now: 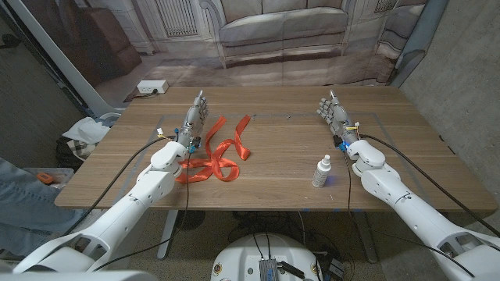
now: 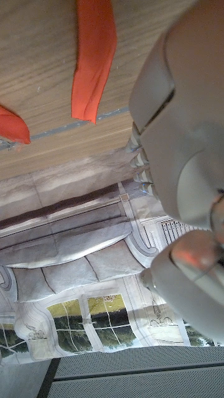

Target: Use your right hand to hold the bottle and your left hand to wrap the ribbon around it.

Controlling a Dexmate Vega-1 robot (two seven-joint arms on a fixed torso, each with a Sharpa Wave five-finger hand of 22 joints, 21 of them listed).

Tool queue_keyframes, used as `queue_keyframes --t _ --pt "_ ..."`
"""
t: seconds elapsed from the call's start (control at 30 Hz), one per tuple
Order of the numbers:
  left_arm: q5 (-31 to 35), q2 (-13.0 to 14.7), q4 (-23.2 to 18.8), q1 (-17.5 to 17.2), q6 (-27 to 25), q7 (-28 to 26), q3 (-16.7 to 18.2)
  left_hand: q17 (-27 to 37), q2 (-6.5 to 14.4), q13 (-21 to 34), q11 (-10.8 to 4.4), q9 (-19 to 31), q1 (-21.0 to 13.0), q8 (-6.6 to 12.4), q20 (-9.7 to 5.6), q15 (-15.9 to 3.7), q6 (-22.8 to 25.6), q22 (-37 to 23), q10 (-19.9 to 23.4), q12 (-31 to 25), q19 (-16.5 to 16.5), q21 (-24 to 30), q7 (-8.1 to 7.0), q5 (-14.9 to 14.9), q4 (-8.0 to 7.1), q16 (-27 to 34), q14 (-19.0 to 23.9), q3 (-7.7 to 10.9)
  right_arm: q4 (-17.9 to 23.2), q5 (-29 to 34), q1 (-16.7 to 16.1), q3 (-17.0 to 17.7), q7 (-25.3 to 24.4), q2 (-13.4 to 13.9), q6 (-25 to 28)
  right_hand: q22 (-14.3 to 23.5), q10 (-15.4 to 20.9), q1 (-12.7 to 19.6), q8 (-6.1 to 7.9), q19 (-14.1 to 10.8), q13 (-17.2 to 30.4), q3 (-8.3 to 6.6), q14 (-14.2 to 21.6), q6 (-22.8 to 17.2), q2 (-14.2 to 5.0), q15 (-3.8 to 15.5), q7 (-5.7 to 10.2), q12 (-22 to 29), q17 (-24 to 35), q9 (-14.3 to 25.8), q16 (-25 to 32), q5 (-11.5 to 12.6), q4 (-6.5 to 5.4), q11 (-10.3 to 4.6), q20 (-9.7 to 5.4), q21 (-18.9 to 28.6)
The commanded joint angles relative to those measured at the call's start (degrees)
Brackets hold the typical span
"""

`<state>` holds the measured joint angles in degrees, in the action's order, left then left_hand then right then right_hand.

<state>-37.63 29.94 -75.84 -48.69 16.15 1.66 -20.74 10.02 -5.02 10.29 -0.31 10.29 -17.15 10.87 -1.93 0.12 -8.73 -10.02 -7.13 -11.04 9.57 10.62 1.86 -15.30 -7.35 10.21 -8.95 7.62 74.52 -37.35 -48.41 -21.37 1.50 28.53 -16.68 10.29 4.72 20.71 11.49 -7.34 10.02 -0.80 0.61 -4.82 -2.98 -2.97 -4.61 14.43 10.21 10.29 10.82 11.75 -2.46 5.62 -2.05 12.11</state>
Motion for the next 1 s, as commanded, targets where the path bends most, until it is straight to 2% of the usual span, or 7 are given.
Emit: queue_keyframes --t 0.03,0.33,0.53,0.67,0.77,1.0 --pt "-0.5 1.0 -2.3 -0.4 -1.1 0.1 0.3 0.3 0.2 0.3 0.01 0.2 -0.7 0.32 -1.67 0.04 -0.4 -0.3 -0.3 -0.4 1.5 0.3 0.12 -0.4 0.12 0.5 -0.5 0.54 1.1 0.1 -1.6 0.3 -0.7 -0.1 -1.8 0.1 0.1 0.6 0.43 -0.7 0.3 -0.09 0.0 -0.7 0.04 -0.31 0.02 0.2 0.1 0.3 0.4 0.2 -0.08 0.32 -0.39 0.2" --pt "-1.8 0.6 -2.7 0.7 -2.7 2.9 -0.7 0.3 0.7 0.3 -0.15 0.2 -1.2 0.43 -1.56 0.06 -0.1 -0.3 0.1 -0.5 1.7 0.4 0.1 -0.4 0.35 0.6 -0.1 0.71 4.7 0.6 -5.2 2.0 -2.4 1.4 -4.5 0.1 0.8 0.9 0.5 -1.0 0.3 -0.17 0.4 -1.2 0.01 -0.04 0.31 0.2 0.1 0.3 0.4 0.1 0.23 -0.12 -0.44 0.2" --pt "-0.2 1.6 -5.1 0.6 -3.7 1.0 -1.1 0.3 1.1 0.3 -0.09 0.2 -1.7 0.56 -1.48 0.1 0.2 -0.3 0.5 -0.7 1.6 0.5 0.21 -0.4 0.59 0.7 0.3 0.88 5.6 -0.3 -7.4 3.2 -0.7 2.0 -7.6 0.1 1.5 1.1 0.52 -1.1 0.3 -0.19 0.7 -1.6 0.03 0.07 0.46 0.4 0.1 0.3 0.3 0.1 0.43 -0.29 -0.44 0.2" --pt "0.2 2.5 -7.3 0.1 -5.1 0.1 -1.0 0.3 1.3 0.3 -0.14 0.2 -2.0 0.61 -1.34 0.07 0.4 -0.3 0.7 -0.7 1.6 0.5 0.12 -0.4 0.72 0.8 0.6 0.97 7.3 -1.1 -9.2 4.2 0.0 3.1 -8.3 0.1 1.7 1.1 0.56 -1.2 0.3 -0.19 0.9 -1.8 0.04 0.14 0.53 0.4 0.1 0.3 0.4 0.1 0.49 -0.24 -0.41 0.2" --pt "-0.5 3.5 -10.6 -1.8 -6.6 -0.9 -0.7 0.2 1.6 0.3 0.07 0.2 -2.5 0.76 -1.14 0.21 0.9 -0.3 1.2 -0.9 1.2 0.7 0.3 -0.4 0.98 0.9 1.1 1.14 8.2 -2.1 -10.8 5.0 1.6 4.3 -9.3 0.1 2.0 1.2 0.56 -1.3 0.3 -0.19 1.1 -1.9 0.05 0.22 0.57 0.4 0.1 0.3 0.4 0.1 0.55 -0.16 -0.4 0.2" --pt "0.7 5.2 -15.8 -4.4 -9.0 -5.1 -0.3 0.2 2.1 0.3 -0.04 0.2 -3.5 1.08 -0.76 0.29 2.2 -0.3 2.8 -1.4 0.4 1.0 0.59 -0.2 1.5 1.2 2.3 1.37 12.8 -4.1 -16.1 7.3 3.2 7.3 -10.1 0.1 2.4 1.2 0.64 -1.6 0.4 -0.17 1.4 -2.4 0.05 0.31 0.67 0.4 0.1 0.3 0.4 0.0 0.67 -0.3 -0.45 0.2"
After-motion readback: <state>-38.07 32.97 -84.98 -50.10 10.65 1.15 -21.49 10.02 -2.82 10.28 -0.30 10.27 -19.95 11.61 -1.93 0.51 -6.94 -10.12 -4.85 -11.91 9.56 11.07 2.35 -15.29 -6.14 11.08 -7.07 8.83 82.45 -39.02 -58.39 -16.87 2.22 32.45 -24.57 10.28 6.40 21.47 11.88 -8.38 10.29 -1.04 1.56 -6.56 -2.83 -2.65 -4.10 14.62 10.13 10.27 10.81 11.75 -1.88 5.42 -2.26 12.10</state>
